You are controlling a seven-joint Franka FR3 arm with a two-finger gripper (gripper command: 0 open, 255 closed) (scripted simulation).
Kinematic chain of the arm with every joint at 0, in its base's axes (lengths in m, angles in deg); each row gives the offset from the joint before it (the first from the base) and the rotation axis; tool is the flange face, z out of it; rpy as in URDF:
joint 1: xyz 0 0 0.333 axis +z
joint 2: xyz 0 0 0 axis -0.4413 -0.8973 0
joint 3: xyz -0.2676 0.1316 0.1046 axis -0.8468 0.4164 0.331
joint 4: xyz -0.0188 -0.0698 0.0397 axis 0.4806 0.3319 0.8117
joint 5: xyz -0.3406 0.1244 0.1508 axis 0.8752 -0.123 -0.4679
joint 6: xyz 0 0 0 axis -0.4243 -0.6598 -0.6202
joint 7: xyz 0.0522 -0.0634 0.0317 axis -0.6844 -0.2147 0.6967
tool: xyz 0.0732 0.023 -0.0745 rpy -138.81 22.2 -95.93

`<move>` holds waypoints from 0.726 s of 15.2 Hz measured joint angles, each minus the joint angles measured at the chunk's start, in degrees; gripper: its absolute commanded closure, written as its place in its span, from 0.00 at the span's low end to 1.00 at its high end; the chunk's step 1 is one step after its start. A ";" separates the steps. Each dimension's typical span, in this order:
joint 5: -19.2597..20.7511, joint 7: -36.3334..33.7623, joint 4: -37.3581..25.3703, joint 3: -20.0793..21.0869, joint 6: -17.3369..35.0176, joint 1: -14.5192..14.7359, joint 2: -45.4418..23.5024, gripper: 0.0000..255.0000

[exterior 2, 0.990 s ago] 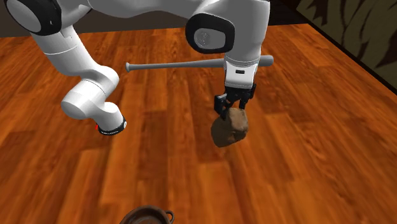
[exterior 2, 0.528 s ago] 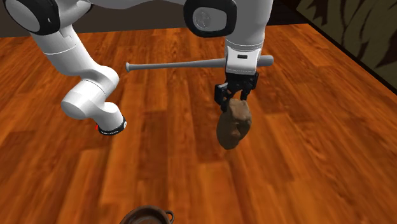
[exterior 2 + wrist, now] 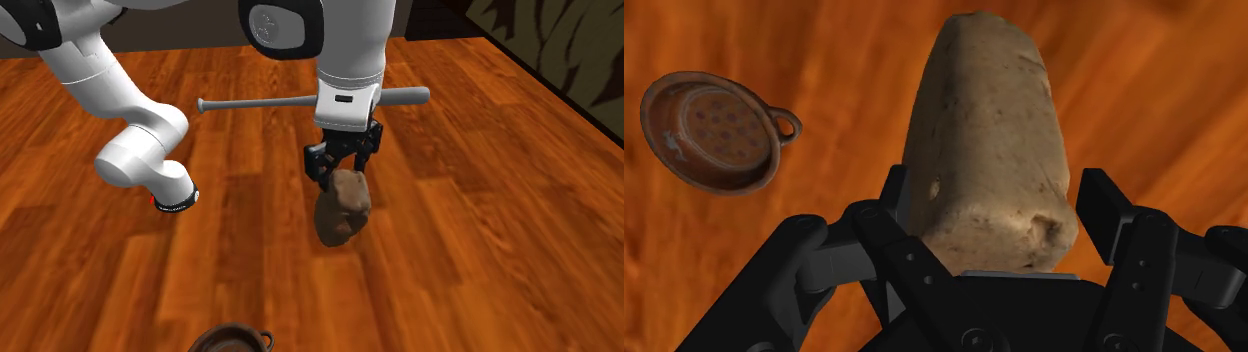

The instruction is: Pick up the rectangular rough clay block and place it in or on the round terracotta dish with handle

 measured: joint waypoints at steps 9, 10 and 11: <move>1.62 11.05 2.46 -6.92 -3.03 -4.39 6.10 1.00; 1.89 12.24 2.84 -7.69 -3.42 -4.87 6.96 1.00; 2.10 13.82 1.91 -8.74 -4.07 -5.43 6.79 1.00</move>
